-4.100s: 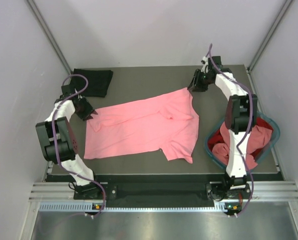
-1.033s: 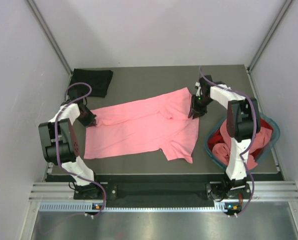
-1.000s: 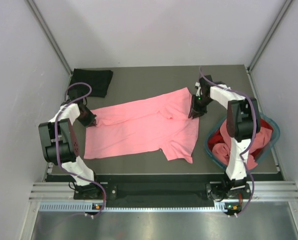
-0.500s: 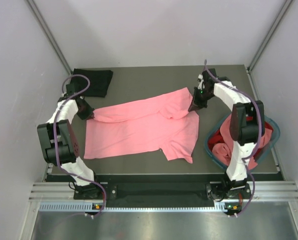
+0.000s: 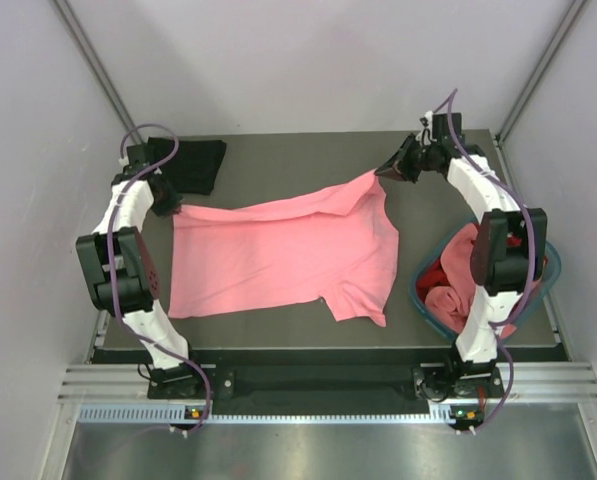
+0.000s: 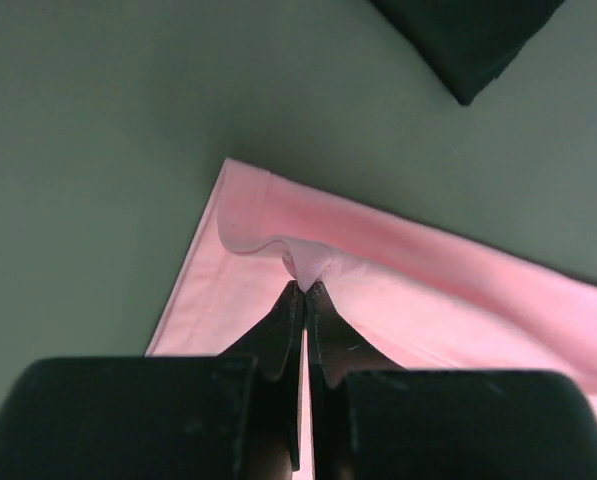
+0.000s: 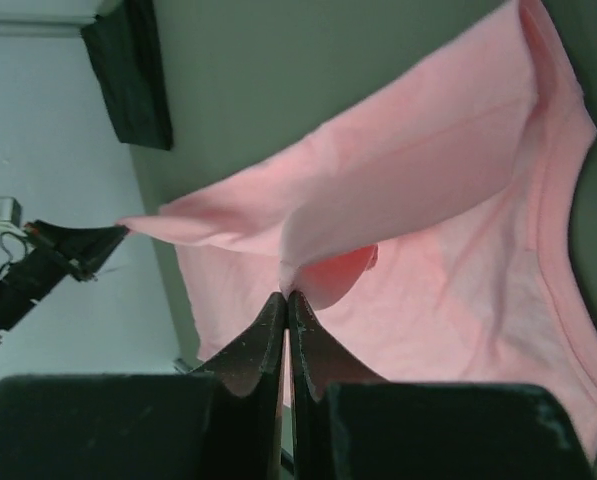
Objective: Fold and stack the t-shirts
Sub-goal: Fold the tshirt
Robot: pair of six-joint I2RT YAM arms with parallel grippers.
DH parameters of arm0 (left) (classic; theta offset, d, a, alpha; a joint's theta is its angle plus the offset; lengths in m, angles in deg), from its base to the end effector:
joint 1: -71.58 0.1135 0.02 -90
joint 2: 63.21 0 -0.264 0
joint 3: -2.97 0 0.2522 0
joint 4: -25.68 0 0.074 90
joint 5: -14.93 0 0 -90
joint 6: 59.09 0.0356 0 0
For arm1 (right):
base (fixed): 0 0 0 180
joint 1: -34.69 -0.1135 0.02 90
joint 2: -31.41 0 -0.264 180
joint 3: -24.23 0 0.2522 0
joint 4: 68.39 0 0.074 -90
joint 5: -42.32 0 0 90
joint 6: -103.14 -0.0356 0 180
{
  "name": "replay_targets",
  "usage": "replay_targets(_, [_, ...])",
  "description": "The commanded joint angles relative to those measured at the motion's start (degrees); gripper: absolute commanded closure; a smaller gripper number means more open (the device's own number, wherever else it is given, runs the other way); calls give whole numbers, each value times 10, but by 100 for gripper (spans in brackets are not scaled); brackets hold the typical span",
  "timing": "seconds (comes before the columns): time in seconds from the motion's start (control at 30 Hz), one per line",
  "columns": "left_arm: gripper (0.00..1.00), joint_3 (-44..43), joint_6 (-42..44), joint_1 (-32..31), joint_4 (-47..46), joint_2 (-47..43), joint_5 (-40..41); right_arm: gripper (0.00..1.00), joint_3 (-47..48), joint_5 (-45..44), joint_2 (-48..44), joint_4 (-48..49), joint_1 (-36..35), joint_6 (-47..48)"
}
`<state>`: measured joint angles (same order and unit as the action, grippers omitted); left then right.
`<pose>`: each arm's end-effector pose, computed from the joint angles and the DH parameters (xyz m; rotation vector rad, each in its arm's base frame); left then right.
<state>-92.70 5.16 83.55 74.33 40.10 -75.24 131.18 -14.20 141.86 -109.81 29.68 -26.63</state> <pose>0.3831 0.0811 0.2457 -0.8252 2.4193 -0.0967 0.4340 0.0578 0.2722 0.4351 2.4028 1.0569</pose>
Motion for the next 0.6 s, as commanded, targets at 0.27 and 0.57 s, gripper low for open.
replay_targets(0.27, [100, -101, 25, 4, -18, 73, 8, 100, 88, 55, 47, 142, 22, -109])
replay_targets(0.57, [100, -145, 21, 11, -33, 102, 10, 100, 115, 73, 76, 198, 23, -132])
